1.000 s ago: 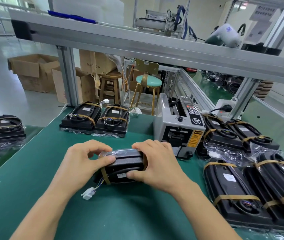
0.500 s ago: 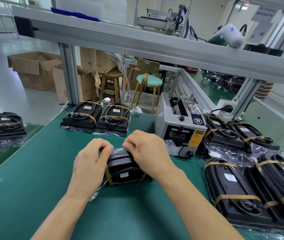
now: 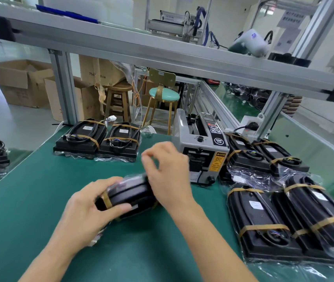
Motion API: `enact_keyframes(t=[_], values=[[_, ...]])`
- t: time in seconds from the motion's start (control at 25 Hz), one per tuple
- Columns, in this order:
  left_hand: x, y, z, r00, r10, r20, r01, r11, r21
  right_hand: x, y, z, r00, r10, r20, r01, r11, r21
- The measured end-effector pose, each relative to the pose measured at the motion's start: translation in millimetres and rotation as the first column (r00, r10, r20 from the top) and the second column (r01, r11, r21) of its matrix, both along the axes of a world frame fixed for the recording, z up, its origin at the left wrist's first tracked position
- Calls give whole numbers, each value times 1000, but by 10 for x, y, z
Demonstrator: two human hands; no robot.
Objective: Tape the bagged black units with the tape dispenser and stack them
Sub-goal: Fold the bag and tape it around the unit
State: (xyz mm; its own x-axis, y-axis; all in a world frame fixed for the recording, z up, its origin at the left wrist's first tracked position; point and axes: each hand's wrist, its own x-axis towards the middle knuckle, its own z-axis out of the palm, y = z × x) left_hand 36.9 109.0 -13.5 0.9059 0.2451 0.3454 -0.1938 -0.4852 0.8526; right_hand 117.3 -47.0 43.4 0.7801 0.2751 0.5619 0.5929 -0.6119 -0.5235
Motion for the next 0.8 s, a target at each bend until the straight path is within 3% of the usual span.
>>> enact_keyframes(t=[0.04,0.12,0.2,0.28,0.4,0.8], values=[[17,-25,-1,999,43,7,-43,999,-25,-27,-141,-60,995,-87,41,79,982,171],[22,-88,22,993,116,-3,-116,993,-4,32,-452,-159,959,-201,-202,267,880,392],[-15,-157,26,988,155,-5,-153,980,126,198,-713,-250,842,-213,-496,466,749,471],[-50,-206,17,984,142,106,-169,934,316,365,-859,-307,765,-190,-615,572,637,516],[-80,-242,9,971,138,196,-211,879,428,521,-832,-329,740,-194,-644,608,604,516],[-117,-321,11,968,193,157,-235,919,318,739,-666,-309,673,-152,-724,690,485,538]])
